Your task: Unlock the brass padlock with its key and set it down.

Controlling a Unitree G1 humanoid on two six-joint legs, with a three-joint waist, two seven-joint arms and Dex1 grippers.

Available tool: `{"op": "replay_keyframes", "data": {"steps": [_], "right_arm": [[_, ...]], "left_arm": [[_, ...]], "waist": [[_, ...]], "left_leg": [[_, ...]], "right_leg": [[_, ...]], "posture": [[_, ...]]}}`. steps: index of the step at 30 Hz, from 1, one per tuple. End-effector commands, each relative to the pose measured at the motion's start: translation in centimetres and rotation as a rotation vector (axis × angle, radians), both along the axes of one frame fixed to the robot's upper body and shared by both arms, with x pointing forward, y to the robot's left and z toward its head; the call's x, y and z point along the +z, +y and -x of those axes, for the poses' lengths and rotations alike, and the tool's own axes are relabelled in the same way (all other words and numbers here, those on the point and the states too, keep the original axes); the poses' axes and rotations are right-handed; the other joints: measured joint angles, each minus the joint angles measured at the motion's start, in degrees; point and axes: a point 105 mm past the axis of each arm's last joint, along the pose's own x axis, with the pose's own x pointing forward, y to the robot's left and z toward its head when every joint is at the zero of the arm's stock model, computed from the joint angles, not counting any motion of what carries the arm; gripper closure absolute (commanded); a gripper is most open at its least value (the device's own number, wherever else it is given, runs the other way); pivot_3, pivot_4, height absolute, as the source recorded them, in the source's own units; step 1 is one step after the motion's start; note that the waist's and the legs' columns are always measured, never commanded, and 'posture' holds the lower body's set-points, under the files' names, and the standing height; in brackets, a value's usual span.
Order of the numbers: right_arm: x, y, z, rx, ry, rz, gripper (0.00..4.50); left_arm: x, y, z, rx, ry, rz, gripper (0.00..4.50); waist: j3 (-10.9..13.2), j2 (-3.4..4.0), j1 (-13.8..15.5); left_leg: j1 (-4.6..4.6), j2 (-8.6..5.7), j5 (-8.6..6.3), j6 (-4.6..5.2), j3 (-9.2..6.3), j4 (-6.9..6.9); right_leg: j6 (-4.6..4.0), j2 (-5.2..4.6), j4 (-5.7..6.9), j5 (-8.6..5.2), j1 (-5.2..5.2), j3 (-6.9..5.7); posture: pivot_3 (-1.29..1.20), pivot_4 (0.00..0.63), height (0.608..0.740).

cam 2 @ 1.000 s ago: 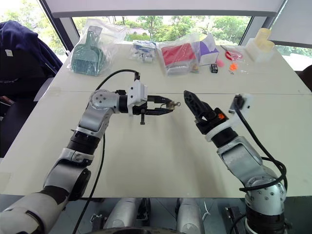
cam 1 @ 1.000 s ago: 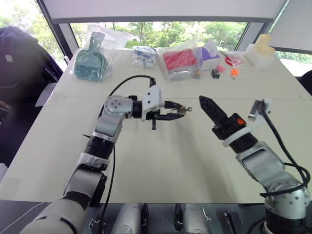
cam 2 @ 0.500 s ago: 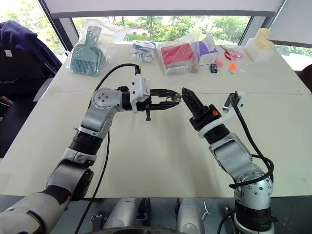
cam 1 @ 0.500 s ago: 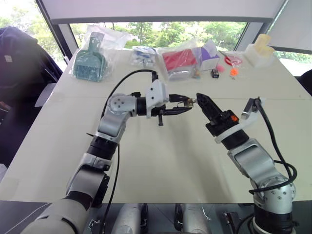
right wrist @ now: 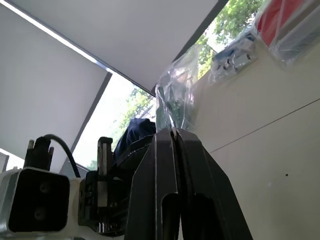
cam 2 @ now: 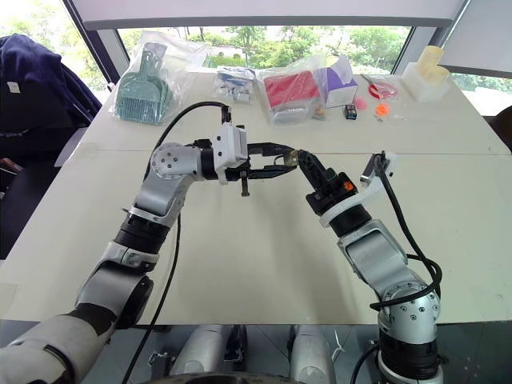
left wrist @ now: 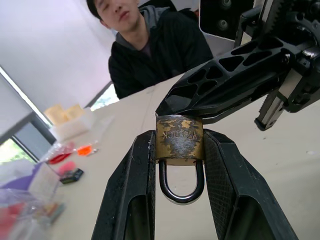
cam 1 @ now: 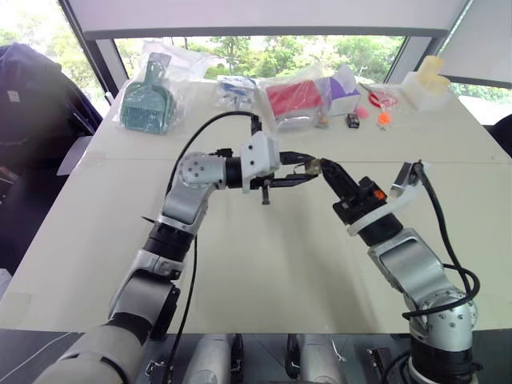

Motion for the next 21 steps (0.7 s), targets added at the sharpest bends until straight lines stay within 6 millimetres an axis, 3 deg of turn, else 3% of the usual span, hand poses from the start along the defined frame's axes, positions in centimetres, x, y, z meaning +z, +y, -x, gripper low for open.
{"op": "replay_keyframes", "data": {"steps": [1, 15, 17, 21], "right_arm": [[0.1, -1.3, -0.7, -0.058, 0.025, -0.080, 4.45], [-1.1, -1.9, -2.1, -0.114, 0.166, -0.286, 4.45], [-1.1, -1.9, -2.2, -0.116, 0.175, -0.304, 4.45], [-0.3, -2.2, -1.8, -0.137, 0.082, -0.179, 4.45]], "left_arm": [[1.6, -0.8, 1.1, 0.001, -0.172, 0.038, 3.71], [3.7, -1.3, 0.6, 0.102, -0.658, 0.081, 3.71], [3.4, -1.4, 0.5, 0.097, -0.665, 0.074, 3.71], [2.0, -1.4, -0.4, 0.066, -0.480, 0.025, 3.71]], "waist": [[0.0, 0.00, 0.0], [0.0, 0.07, -0.1], [0.0, 0.07, 0.0], [0.0, 0.09, 0.0]], "left_leg": [[0.00, 0.00, 0.00, 0.00, 0.00, 0.00], [0.00, 0.01, 0.00, 0.00, 0.01, -0.04], [0.00, 0.01, 0.00, 0.00, 0.02, -0.05], [0.00, 0.01, 0.00, 0.00, 0.04, -0.05]], "right_leg": [[0.00, 0.00, 0.00, 0.00, 0.00, 0.00], [0.01, 0.00, 0.00, 0.01, -0.02, 0.00], [0.02, 0.00, 0.00, 0.01, -0.02, 0.00], [0.01, -0.01, -0.01, 0.01, -0.02, 0.00]], "posture": [[0.00, 0.150, 0.735], [0.00, 0.150, 0.735], [0.00, 0.150, 0.735], [0.00, 0.150, 0.735]]}}
